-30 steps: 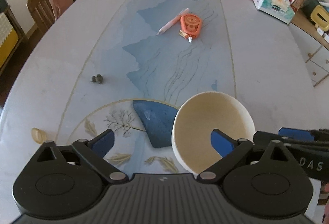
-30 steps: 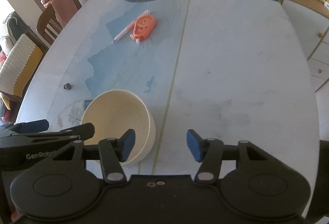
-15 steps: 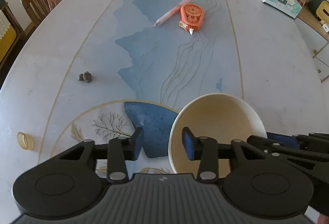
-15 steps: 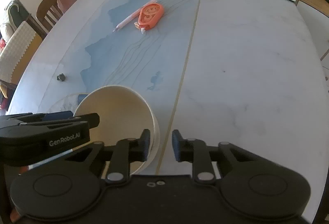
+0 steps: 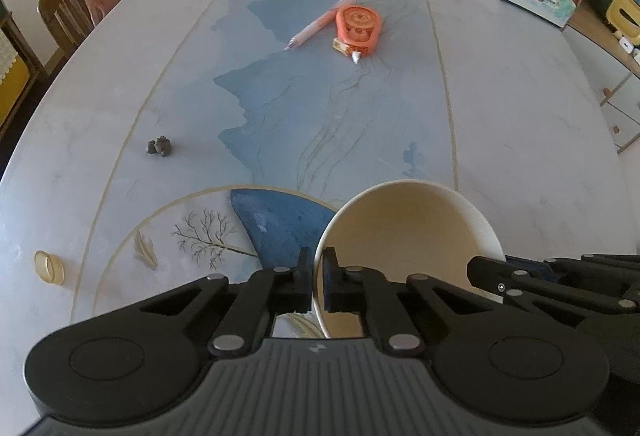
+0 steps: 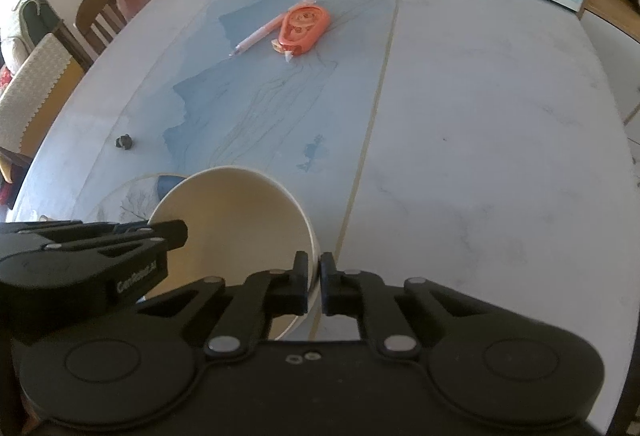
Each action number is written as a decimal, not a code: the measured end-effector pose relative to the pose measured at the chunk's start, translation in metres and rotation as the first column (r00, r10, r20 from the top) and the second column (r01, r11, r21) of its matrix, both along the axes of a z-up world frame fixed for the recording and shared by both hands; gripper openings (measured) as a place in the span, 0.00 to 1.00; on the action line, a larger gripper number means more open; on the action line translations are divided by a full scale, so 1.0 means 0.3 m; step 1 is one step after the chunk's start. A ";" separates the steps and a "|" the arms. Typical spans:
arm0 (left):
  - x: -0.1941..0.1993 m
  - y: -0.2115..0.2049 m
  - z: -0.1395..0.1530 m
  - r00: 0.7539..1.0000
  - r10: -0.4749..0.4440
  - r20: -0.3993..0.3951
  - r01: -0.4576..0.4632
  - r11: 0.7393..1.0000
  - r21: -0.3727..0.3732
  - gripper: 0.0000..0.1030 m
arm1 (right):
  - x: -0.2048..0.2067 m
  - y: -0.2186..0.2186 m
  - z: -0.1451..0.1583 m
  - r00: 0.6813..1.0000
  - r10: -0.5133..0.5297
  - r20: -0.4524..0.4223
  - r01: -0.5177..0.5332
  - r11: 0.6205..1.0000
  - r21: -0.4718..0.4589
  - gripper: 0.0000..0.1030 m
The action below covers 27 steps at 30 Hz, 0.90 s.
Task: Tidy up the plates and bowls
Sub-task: 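Close both grippers on the cream bowl rim, then carry the cream bowl with both grippers and lower it into the pink pot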
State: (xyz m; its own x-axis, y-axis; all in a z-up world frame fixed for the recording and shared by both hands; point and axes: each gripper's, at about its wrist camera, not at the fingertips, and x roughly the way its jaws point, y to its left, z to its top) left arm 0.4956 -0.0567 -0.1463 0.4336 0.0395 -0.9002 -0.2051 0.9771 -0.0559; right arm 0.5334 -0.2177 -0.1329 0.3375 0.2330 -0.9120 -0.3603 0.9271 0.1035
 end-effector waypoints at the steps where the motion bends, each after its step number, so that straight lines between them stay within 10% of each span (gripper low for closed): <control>1: -0.006 -0.007 0.007 1.000 -0.003 0.003 0.003 1.000 0.005 0.04 | -0.005 -0.005 0.002 1.000 -0.004 -0.002 0.004 1.000 0.002 0.05; 27: -0.415 -0.177 0.301 0.990 -0.116 0.079 0.120 0.992 -0.049 0.03 | -0.414 -0.191 0.307 0.991 -0.094 0.092 0.093 0.996 0.016 0.04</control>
